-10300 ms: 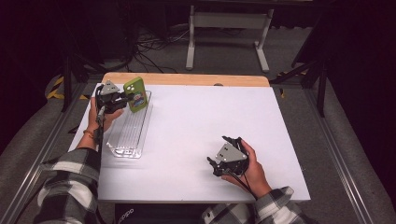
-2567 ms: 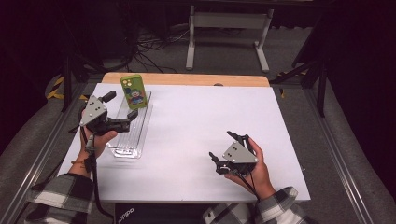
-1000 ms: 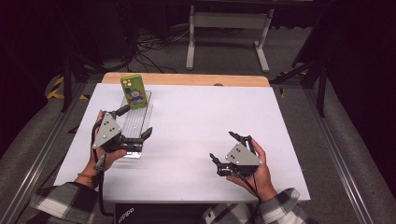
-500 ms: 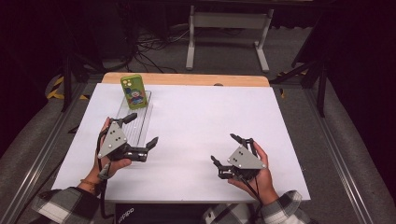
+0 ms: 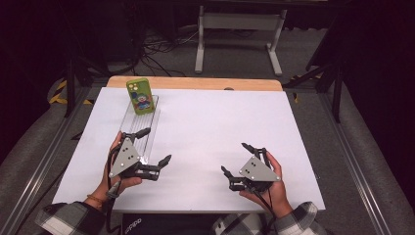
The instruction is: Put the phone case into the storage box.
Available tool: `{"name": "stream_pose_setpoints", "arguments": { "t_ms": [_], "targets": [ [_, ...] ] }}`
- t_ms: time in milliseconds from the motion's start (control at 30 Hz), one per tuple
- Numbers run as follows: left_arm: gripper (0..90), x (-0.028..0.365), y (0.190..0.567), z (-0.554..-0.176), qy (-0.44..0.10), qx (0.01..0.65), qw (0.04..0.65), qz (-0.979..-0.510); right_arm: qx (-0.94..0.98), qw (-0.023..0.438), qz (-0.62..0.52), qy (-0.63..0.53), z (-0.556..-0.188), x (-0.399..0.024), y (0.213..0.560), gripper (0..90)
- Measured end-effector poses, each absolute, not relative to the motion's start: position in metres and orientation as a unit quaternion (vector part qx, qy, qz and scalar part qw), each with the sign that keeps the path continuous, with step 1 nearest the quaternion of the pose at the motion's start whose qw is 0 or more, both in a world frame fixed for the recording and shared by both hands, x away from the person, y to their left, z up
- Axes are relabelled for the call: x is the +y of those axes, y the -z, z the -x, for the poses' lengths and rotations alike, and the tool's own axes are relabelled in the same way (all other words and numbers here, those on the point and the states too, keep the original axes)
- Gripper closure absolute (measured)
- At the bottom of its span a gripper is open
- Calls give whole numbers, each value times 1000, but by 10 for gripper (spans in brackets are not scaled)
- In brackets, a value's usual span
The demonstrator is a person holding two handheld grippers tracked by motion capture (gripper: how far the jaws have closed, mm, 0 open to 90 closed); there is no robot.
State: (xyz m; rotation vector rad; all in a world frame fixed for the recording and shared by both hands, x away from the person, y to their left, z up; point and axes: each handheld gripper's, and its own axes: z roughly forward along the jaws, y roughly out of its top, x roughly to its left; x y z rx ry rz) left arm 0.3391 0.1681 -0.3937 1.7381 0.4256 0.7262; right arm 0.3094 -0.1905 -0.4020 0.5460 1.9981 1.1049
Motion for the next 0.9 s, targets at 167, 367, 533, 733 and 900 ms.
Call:
{"name": "stream_pose_setpoints", "arguments": {
  "t_ms": [167,367,533,733,900],
  "targets": [
    [36,168,398,-336,-307,179,570,-741,786,385,-213,-433,-307,-190,404,101],
    [39,171,406,-331,-305,178,556,-753,787,385,-211,-433,-305,-189,406,99],
    [39,176,411,-328,-303,183,552,-755,787,384,-211,-435,-303,-189,407,94],
    [41,182,418,-327,-301,187,545,-760,787,384,-208,-435,-303,-189,408,90],
    [43,188,429,-325,-291,196,532,-770,786,380,-210,-439,-303,-190,409,87]
  ]
}}
